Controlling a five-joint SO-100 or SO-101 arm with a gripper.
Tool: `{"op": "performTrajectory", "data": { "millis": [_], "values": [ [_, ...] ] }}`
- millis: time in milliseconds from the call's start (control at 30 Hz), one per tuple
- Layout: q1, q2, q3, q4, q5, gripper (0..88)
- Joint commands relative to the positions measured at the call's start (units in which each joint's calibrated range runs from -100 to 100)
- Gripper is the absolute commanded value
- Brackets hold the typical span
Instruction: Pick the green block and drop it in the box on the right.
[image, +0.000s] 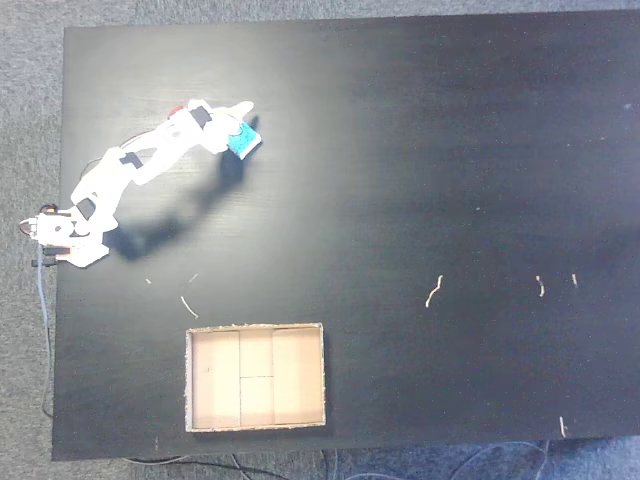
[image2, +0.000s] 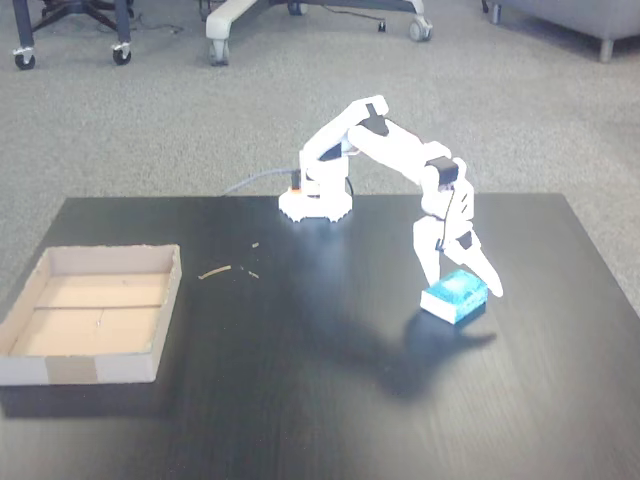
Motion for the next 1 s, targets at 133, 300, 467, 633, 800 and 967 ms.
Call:
{"op": "performTrajectory", "data": {
  "millis": [133,300,467,633,800,967],
  "values": [
    [-1.9,5.9,-7.8,9.6,1.7,25.2],
    [-1.7,7.5,-11.3,11.9,1.9,20.2],
    [3.9,-14.6,-2.8,12.3,1.2,20.4],
    [15.3,-50.4,7.2,15.0,1.2,19.8],
    [41.9,-73.2,20.2,6.3,2.5,19.6],
    [61.7,-60.8,20.4,-9.8,4.4,18.7]
  ]
}}
